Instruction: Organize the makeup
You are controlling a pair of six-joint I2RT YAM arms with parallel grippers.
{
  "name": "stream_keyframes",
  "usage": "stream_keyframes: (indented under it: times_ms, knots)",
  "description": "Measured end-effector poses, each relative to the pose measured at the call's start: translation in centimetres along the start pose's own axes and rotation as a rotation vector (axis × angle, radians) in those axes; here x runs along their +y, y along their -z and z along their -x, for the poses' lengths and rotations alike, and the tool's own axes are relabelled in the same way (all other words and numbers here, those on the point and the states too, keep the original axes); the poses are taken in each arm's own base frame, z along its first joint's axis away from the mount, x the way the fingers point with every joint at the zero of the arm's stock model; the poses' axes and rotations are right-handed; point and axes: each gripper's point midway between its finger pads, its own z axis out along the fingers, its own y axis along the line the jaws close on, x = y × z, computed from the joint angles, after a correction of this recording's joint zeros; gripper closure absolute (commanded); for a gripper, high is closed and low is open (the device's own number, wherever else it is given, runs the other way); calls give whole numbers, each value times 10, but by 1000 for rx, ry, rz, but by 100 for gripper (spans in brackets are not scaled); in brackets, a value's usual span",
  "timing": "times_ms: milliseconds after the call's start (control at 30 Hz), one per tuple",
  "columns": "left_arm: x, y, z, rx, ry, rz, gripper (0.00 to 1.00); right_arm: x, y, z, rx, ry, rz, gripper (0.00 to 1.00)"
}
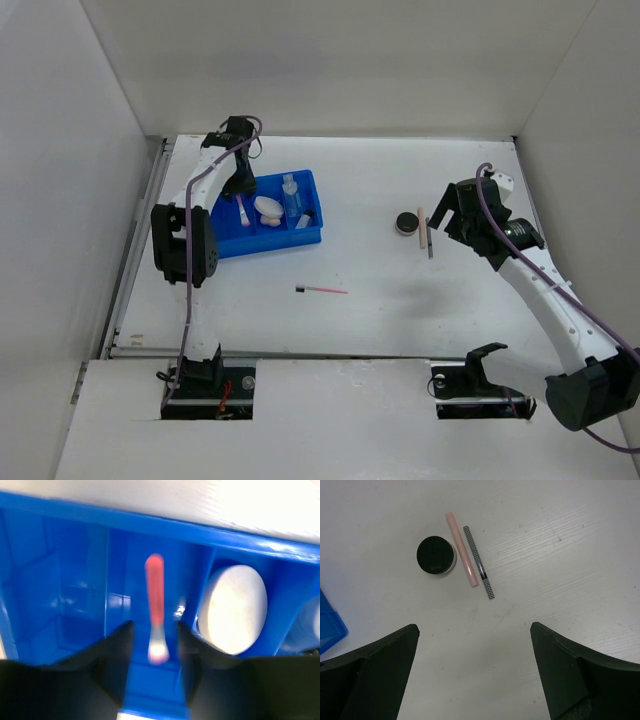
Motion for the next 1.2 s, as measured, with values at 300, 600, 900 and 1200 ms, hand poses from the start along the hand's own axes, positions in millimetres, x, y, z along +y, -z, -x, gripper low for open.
stream_keyframes:
  times_ms: [300, 600, 900, 1200]
  knots:
    - [3, 7, -3, -7, -45, 38, 46, 0, 0, 0, 1, 0, 0, 1]
    - [-92, 145, -97, -151, -463, -383, 53, 0, 0, 0, -1, 0, -2, 1]
    - [-145, 103, -248, 128, -902, -427, 42, -1, 0, 1, -5, 0, -8, 1]
    - [-133, 57, -279, 260, -996, -327, 44, -3, 0, 1, -8, 2, -17, 1]
